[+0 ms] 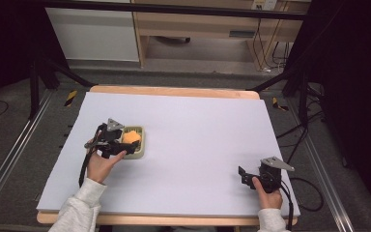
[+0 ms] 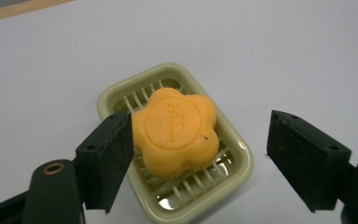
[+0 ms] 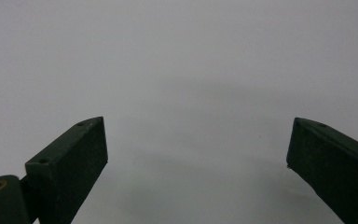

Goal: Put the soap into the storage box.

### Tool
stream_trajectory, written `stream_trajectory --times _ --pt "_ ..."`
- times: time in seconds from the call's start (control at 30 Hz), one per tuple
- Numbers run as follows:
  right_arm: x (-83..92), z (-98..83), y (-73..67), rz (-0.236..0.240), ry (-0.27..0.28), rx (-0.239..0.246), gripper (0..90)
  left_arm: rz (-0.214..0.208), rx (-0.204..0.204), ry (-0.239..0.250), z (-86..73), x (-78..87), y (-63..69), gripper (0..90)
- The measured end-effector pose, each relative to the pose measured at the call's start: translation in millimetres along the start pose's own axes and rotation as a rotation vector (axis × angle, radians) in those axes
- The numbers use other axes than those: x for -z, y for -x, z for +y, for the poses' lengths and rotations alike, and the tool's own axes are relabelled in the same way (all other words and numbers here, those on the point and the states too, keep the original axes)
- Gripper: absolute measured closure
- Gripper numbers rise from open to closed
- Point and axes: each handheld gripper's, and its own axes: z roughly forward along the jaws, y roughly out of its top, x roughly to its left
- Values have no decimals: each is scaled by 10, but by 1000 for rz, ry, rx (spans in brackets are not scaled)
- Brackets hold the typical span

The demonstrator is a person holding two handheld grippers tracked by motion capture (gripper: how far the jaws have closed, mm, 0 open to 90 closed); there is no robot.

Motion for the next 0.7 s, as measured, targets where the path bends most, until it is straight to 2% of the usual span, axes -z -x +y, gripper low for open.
stream_trajectory --times 0.17,0.3,0.4,0.47,0.63,0.7 --pt "0 0 -1 -2 0 0 55 -11 11 47 -76 88 26 229" --pt "0 1 -1 -2 0 -4 55 -17 3 39 -151 103 50 227" --pt "2 1 0 -5 2 -4 55 -11 0 53 -216 123 53 227" --pt "1 1 0 -5 2 -4 55 -11 7 68 -262 137 47 226" --pt "1 0 0 -7 3 -1 55 -8 8 63 -395 164 37 226" --pt "3 -1 -1 -10 3 1 55 -1 16 76 -444 192 16 226"
